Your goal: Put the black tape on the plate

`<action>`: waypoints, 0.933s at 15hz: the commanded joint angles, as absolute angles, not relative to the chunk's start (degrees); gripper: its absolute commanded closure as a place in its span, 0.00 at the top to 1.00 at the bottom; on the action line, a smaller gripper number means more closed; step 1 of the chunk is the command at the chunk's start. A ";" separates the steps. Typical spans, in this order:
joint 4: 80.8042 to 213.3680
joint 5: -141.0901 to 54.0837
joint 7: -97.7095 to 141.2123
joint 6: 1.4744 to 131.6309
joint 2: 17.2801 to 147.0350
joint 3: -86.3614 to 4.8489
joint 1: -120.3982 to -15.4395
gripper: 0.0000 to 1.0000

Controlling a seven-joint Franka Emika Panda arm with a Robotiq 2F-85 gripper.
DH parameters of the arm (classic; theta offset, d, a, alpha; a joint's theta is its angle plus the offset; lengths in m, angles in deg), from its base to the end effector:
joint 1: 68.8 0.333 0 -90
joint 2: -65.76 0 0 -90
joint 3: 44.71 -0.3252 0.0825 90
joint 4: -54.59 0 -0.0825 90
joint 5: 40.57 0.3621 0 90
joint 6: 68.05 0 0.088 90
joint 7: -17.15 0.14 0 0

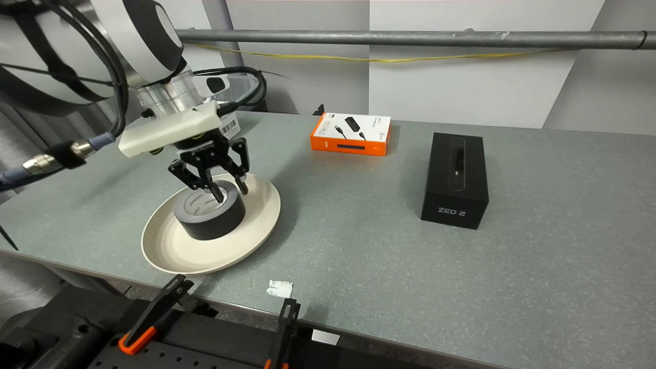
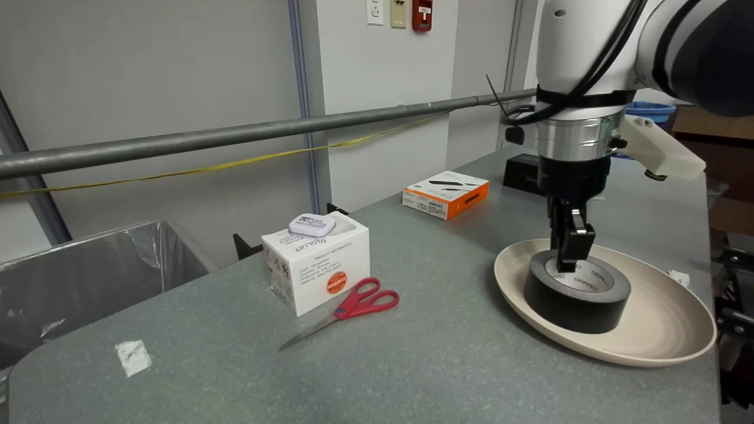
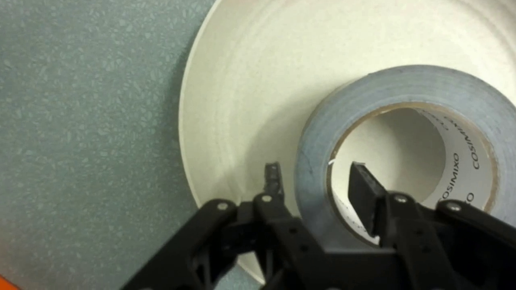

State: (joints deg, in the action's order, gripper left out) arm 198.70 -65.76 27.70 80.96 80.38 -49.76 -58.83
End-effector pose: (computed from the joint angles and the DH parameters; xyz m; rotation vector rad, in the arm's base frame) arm 0.4173 0.1160 0.1669 2.8524 0.6886 -0.1753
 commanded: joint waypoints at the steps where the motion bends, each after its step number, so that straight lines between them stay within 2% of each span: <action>1: 197.05 -66.41 29.76 79.95 81.28 -48.20 -56.92 0.81; 3: 196.98 -66.08 29.84 79.52 80.92 -48.07 -56.91 0.96; 4: 196.88 -65.97 29.98 79.38 80.86 -48.02 -56.92 1.00; 14: 197.35 -65.32 28.36 80.17 80.67 -48.12 -57.67 1.00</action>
